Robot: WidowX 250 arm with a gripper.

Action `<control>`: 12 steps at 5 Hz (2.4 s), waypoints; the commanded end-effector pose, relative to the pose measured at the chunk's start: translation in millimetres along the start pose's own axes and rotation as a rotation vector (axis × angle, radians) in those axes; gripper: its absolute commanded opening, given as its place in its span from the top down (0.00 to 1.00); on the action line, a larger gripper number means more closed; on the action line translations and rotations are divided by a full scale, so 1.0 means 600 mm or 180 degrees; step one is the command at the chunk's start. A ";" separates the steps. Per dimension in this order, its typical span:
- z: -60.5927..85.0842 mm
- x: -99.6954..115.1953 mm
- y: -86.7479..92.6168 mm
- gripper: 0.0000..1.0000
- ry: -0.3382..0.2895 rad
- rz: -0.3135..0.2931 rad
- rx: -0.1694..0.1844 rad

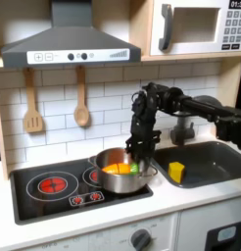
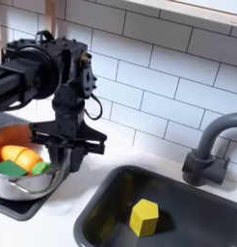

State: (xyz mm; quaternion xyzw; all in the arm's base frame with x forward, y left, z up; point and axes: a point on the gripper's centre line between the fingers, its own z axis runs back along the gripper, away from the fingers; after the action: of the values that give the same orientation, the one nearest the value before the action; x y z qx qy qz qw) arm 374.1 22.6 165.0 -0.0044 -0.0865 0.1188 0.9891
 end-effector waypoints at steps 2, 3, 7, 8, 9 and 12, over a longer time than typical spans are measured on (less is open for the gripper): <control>0.010 -0.008 -0.017 1.00 0.0158 -0.0637 -0.0156; 0.014 -0.013 -0.022 1.00 0.0247 -0.0848 -0.0179; 0.029 -0.042 -0.046 1.00 0.0247 -0.1722 -0.0414; 0.056 -0.060 -0.058 1.00 0.0183 -0.1950 -0.0397; 0.098 -0.073 -0.080 1.00 0.0011 -0.2157 -0.0419; 0.133 -0.112 -0.123 1.00 0.0066 -0.2555 -0.0516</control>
State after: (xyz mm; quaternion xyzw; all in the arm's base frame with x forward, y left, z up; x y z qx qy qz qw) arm 312.2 -68.1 232.5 -0.0521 -0.0759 -0.2879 0.9532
